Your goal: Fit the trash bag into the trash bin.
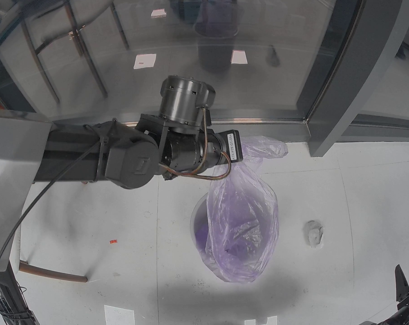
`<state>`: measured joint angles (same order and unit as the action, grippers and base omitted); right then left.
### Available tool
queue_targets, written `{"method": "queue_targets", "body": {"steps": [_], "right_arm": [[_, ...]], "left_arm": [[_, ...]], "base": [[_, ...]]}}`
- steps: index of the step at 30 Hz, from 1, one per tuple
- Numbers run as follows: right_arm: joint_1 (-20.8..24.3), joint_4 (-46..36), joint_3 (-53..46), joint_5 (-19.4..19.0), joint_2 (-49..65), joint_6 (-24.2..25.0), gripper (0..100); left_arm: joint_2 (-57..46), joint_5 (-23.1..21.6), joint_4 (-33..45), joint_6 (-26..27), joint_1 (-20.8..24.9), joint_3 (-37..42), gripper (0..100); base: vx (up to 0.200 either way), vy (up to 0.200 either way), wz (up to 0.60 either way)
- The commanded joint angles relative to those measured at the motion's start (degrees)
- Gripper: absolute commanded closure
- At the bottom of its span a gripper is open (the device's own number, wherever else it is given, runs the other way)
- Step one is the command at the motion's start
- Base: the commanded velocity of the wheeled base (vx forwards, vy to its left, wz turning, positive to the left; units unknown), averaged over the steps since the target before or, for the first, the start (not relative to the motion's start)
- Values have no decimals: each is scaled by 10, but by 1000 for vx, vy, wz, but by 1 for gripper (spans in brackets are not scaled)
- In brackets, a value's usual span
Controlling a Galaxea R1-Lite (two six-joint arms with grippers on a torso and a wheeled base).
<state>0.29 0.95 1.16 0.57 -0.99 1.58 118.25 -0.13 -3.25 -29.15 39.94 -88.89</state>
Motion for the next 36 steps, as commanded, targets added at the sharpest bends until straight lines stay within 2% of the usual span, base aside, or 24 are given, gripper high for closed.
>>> {"method": "queue_targets", "body": {"steps": [1,3,4,6,8,10,11,12,13,15,22,23,26,27,28,32,35,36], "right_arm": [[32,14,91,-6,-67,32,0],[65,6,108,-12,-131,78,0],[99,2,131,-18,-171,119,0],[139,2,155,-25,-216,163,0],[183,4,173,-39,-293,221,0],[206,11,177,-49,-329,248,0],[243,19,180,-65,-378,282,0],[247,19,181,-66,-381,285,0],[275,27,189,-80,-420,299,0],[302,30,204,-102,-477,308,0],[312,33,253,-137,-625,361,0],[309,50,266,-141,-667,387,0],[301,106,283,-142,-728,417,0],[301,106,283,-142,-728,417,0],[285,159,293,-140,-773,421,0],[262,239,300,-138,-846,417,0],[258,247,301,-138,-854,417,0],[244,266,314,-138,-878,414,0]], "left_arm": [[-55,5,-4,-1,21,103,100],[-61,4,-3,27,23,130,100],[-70,5,-3,51,24,154,100],[-83,4,-11,74,35,189,100],[-89,3,-53,95,50,217,100],[-87,5,-83,100,55,224,100],[-83,6,-140,103,73,239,100],[-83,6,-144,103,74,239,100],[-80,7,-192,103,93,253,100],[-77,7,-202,102,98,255,100],[-62,8,-196,103,110,252,100],[-61,12,-198,102,110,252,100],[-60,15,-198,99,110,253,100],[-60,15,-199,99,110,254,100],[-60,15,-199,98,110,255,100],[-60,23,-199,97,110,258,100],[-60,28,-199,96,110,257,100],[-60,36,-199,84,110,253,100]], "base": [[0,0,0],[0,0,0],[0,0,0],[0,0,0],[0,0,0],[0,0,0],[0,0,0],[0,0,0],[0,0,0],[0,0,0],[0,0,0],[0,0,0],[0,0,0],[0,0,0],[0,0,0],[0,0,0],[0,0,0],[0,0,0]]}}
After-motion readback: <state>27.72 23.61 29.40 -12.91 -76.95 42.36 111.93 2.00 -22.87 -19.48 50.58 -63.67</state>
